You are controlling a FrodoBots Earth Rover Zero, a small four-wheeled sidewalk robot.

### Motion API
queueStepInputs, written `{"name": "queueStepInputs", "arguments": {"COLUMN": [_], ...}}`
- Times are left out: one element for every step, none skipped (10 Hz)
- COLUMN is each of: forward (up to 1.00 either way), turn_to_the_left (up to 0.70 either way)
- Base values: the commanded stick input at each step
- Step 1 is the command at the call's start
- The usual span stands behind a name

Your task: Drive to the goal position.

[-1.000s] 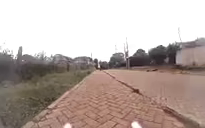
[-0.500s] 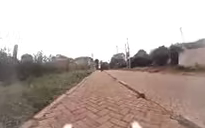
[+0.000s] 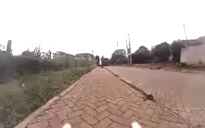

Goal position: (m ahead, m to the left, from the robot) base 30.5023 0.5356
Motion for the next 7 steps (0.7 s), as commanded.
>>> {"name": "queueStepInputs", "arguments": {"forward": [0.7, 0.7, 0.7, 0.7, 0.7, 0.7, 0.7], "turn_to_the_left": [0.0, 0.01, 0.02, 0.0, 0.0, 0.0, 0.0]}}
